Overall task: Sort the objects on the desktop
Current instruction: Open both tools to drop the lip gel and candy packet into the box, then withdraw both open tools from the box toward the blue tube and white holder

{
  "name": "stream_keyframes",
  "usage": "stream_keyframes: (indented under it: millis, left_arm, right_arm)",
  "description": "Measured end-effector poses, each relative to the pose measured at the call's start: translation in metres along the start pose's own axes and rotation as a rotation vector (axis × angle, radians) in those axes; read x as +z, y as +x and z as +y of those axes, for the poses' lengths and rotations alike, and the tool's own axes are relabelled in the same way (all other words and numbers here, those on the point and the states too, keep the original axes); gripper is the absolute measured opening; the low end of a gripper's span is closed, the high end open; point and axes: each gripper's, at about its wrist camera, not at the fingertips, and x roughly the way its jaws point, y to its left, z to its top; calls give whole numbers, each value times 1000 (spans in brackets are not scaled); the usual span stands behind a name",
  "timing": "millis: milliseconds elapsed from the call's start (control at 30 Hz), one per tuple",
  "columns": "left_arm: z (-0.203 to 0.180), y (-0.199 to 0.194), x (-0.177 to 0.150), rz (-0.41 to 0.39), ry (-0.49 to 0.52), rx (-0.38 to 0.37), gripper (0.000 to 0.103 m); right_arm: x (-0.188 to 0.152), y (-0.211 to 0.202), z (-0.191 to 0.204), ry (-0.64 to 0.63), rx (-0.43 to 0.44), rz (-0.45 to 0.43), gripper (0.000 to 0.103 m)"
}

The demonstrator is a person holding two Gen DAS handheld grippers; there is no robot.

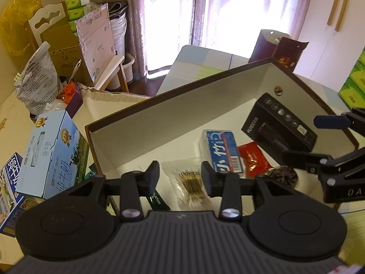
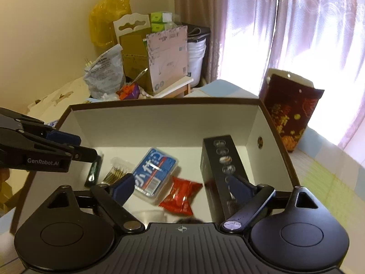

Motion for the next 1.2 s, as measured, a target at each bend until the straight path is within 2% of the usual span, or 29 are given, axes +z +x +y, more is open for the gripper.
stream_keyframes:
  millis: [67, 300, 467, 733, 1200]
  left_arm:
    - [-4, -6, -2, -3, 3, -2, 42]
    - [-18, -34, -7, -29, 11, 1, 72]
    - [-25, -53, -11, -35, -6, 5, 79]
    - [-36, -78, -20, -45, -17, 13, 83]
    - [-46, -112, -44, -71, -31, 21, 84]
  right_arm:
    - [-3, -4, 0, 9, -6, 12, 93]
    - [-14, -23, -4, 60, -33, 25, 101]
    - [-19, -42, -3, 91, -38, 18, 101]
    - [-25, -65, 4, 111, -30, 7, 101]
    - [-44, -104, 19, 157, -12, -15, 101]
